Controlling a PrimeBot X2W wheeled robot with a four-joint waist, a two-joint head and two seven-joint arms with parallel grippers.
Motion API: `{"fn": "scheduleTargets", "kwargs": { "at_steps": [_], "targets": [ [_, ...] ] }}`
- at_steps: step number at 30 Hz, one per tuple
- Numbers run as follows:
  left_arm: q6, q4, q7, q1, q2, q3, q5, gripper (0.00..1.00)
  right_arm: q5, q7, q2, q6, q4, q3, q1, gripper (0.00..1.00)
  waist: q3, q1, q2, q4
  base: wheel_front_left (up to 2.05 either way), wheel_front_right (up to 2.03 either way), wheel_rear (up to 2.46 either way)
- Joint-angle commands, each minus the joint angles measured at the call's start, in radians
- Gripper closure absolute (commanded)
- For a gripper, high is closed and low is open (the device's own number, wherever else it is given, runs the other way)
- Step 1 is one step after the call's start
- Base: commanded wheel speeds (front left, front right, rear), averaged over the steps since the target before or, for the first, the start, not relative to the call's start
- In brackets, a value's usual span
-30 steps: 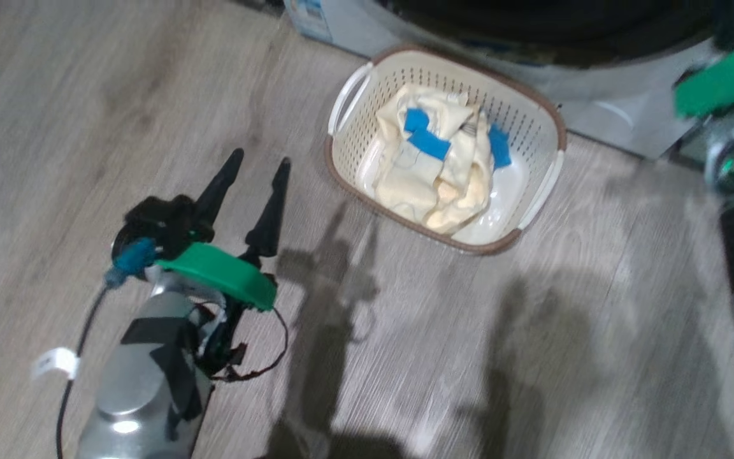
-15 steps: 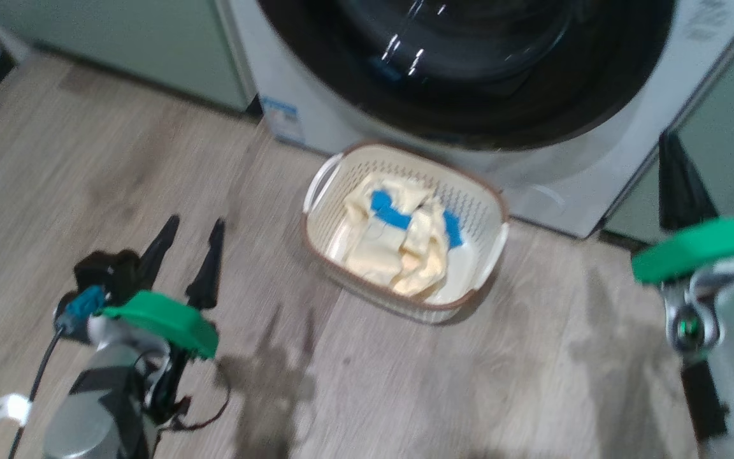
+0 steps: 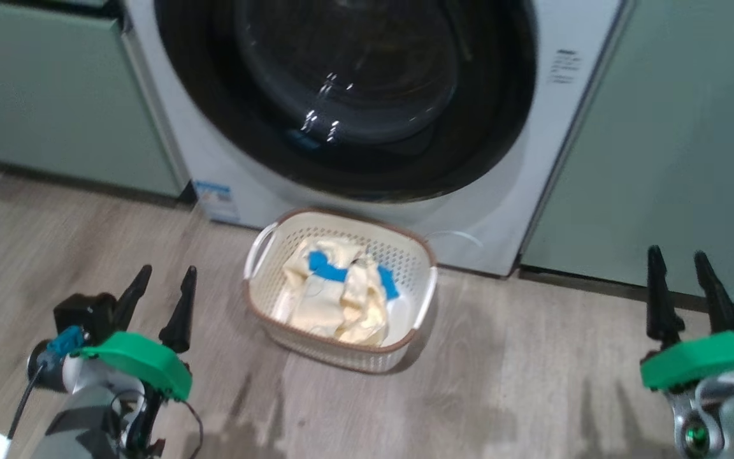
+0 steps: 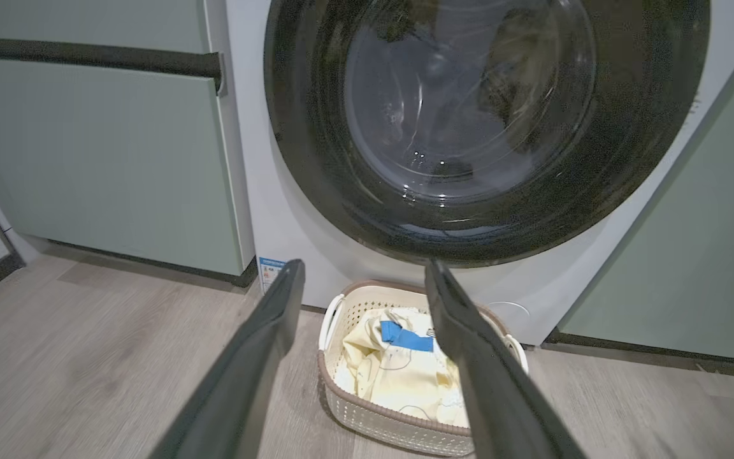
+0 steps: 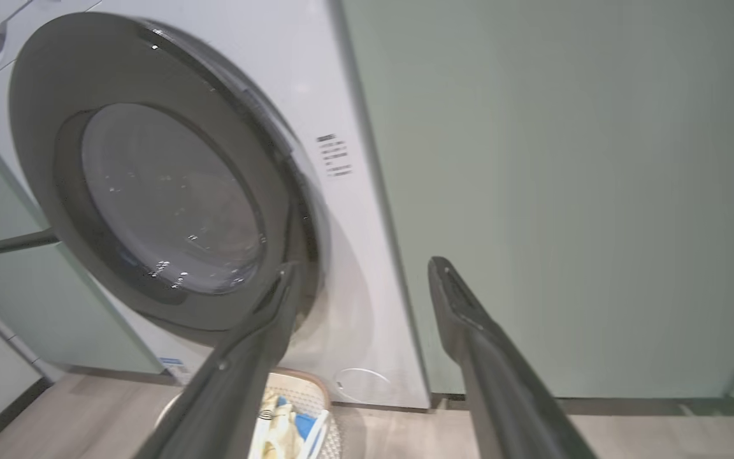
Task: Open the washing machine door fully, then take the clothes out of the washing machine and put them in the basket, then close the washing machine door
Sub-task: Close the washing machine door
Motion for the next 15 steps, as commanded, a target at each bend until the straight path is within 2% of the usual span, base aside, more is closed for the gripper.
{"fn": "scheduleTargets", "kwargs": {
  "at_steps": [1, 15],
  "targets": [
    [-0.001, -0.022, -0.006, -0.029, 0.037, 0.037, -0.006, 0.0, -0.01, -0.006, 0.004, -0.003, -0.046, 0.013, -0.013, 0.0, -0.027, 0.0002, -0.0001, -0.031, 0.0, 0.0, 0.0],
    [-0.001, 0.012, -0.006, -0.005, 0.05, 0.04, -0.04, 0.0, -0.048, -0.006, 0.004, -0.003, -0.155, -0.024, 0.138, 0.0, -0.058, 0.0002, -0.0001, -0.09, 0.0, 0.0, 0.0]
  ]
}}
